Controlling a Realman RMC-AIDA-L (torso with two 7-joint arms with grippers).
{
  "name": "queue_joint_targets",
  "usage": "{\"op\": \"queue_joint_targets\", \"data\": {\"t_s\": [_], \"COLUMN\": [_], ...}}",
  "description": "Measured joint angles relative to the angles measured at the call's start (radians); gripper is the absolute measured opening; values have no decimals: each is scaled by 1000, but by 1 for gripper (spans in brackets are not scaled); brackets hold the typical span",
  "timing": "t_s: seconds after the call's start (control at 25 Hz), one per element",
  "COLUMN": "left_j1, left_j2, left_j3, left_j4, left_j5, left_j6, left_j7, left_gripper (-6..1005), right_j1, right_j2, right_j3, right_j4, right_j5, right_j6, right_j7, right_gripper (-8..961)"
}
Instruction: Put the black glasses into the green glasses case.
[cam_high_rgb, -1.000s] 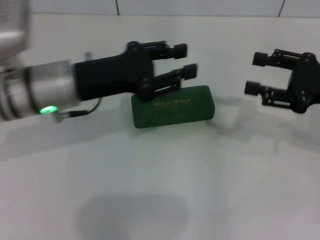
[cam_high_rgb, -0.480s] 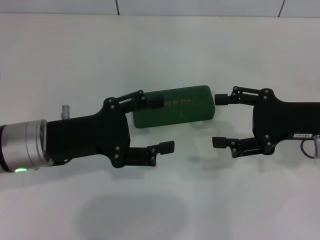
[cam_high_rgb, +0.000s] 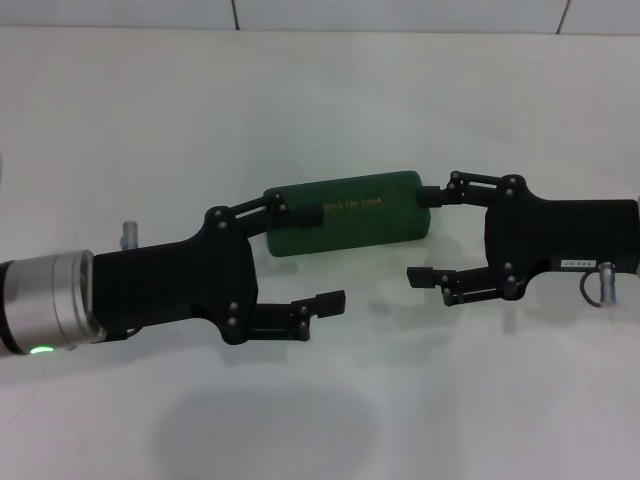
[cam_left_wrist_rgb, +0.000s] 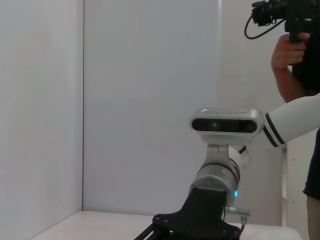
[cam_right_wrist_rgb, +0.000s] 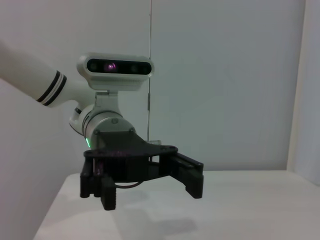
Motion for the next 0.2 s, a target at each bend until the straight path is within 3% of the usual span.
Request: {"op": "queue_joint_targets", "data": {"t_s": [0.2], "left_j1": [-2], "left_j2": [-1], "left_j3": [-9], "left_j4": [-2], "left_j5": [-5], "left_j6": [0], "left_j7": [5], "left_gripper": [893], "right_j1": [-1], "right_j2": [0], "right_j3": [-1], "right_j4": [2], "right_j5": [2], "right_j6": [3], "right_j7": [-3], "right_gripper": [861]}}
